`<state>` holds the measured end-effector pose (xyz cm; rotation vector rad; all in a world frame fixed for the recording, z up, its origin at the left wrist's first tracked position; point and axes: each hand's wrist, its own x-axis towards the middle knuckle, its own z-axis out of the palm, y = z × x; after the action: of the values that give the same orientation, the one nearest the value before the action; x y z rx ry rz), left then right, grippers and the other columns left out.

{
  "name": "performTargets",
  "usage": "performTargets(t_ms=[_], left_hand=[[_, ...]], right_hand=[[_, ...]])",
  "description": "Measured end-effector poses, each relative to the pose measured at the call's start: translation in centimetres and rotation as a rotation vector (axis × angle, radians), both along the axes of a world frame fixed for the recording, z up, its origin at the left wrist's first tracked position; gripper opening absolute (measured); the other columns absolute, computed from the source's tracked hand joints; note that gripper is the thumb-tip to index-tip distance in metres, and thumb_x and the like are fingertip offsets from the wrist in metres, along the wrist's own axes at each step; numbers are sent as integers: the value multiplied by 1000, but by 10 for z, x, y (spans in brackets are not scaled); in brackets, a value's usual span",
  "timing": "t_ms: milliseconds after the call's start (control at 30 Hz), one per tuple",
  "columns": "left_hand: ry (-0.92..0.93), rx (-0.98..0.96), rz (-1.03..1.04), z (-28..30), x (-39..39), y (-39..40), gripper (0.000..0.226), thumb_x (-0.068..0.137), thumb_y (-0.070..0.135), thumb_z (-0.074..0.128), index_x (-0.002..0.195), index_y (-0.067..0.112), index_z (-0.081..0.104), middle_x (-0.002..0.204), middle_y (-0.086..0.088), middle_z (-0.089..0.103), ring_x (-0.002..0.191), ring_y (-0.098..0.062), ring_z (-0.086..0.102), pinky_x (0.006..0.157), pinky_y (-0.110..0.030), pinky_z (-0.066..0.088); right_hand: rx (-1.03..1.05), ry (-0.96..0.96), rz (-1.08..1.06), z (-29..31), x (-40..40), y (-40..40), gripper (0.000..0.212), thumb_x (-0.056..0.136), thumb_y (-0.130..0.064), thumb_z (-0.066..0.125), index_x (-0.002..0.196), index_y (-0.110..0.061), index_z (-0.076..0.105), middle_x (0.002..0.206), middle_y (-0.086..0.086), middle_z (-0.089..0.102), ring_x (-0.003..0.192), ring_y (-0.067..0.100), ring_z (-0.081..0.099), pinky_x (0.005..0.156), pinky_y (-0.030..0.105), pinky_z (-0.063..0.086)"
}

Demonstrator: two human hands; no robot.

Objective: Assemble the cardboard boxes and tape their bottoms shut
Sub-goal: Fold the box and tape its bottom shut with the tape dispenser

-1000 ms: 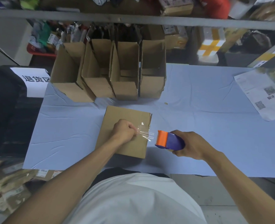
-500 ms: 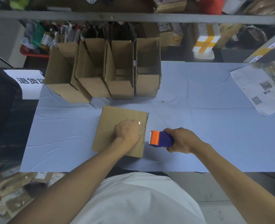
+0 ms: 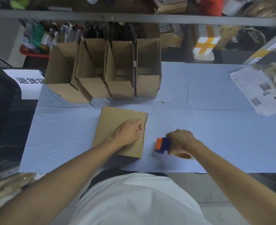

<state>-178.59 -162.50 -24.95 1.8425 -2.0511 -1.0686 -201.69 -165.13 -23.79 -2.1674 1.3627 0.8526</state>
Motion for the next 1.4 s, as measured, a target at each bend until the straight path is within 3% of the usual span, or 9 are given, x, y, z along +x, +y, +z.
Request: performTargets(t_ms=[100, 233, 433, 567, 700, 867, 1033, 1267, 1400], left_hand=[[-37, -30, 69, -3, -2, 4, 2, 82, 12, 59, 84, 13, 59, 83, 0, 61, 81, -23, 56, 73, -37, 48], [-79, -40, 152, -8, -8, 10, 5, 86, 13, 58, 81, 13, 57, 87, -3, 61, 85, -25, 55, 73, -38, 45], [-127, -51, 238, -5, -14, 9, 10, 87, 12, 52, 79, 8, 56, 88, -4, 61, 83, -27, 55, 71, -39, 46], [-157, -101, 261, -7, -18, 13, 12, 89, 16, 52, 84, 5, 52, 100, -5, 46, 75, -28, 50, 61, -38, 44], [-227, -205, 165, -13, -18, 23, 12, 92, 18, 52, 87, 7, 50, 101, -7, 44, 84, -26, 48, 62, -42, 46], [-53, -81, 496, -10, -16, 16, 31, 79, 25, 72, 87, 22, 42, 95, 5, 48, 79, -22, 50, 63, -34, 42], [-56, 13, 515, -9, -4, 6, 25, 81, 31, 72, 69, 20, 53, 81, 3, 64, 78, -23, 59, 64, -34, 49], [17, -130, 423, -3, -6, 16, 12, 90, 18, 58, 82, 14, 64, 82, 0, 65, 77, -21, 57, 67, -33, 46], [498, 252, 597, 0, -6, 24, 16, 94, 19, 59, 82, 15, 70, 72, 5, 66, 65, -12, 59, 65, -29, 52]], right_hand=[[-26, -116, -191, -1, -20, 3, 35, 61, -42, 67, 91, -32, 51, 74, -11, 57, 62, 10, 54, 52, 23, 36], [-35, -154, -262, 1, -29, 10, 41, 63, -43, 70, 98, -33, 51, 74, -15, 55, 63, 6, 52, 51, 21, 36], [-48, -259, -310, 2, -24, 18, 38, 67, -44, 71, 97, -32, 51, 72, -14, 59, 62, 5, 55, 51, 20, 38], [-57, -320, -292, 5, -14, 16, 40, 68, -47, 72, 100, -34, 50, 74, -14, 60, 63, 4, 56, 52, 20, 40], [-54, -363, -246, 7, -11, 13, 47, 69, -45, 74, 108, -34, 50, 83, -14, 61, 68, 7, 56, 53, 19, 38], [-29, -384, -146, 7, -10, 10, 54, 67, -42, 75, 116, -35, 51, 86, -14, 61, 73, 13, 58, 57, 21, 40], [-35, -412, -116, 7, -5, 7, 56, 67, -42, 75, 118, -36, 50, 90, -14, 63, 77, 14, 59, 63, 25, 48], [-97, -517, -126, 17, -2, 4, 54, 65, -40, 73, 115, -38, 51, 90, -14, 64, 75, 14, 58, 65, 28, 51], [-113, -573, -113, 24, 1, 6, 55, 65, -40, 73, 116, -39, 51, 90, -14, 64, 76, 12, 58, 66, 27, 51]])
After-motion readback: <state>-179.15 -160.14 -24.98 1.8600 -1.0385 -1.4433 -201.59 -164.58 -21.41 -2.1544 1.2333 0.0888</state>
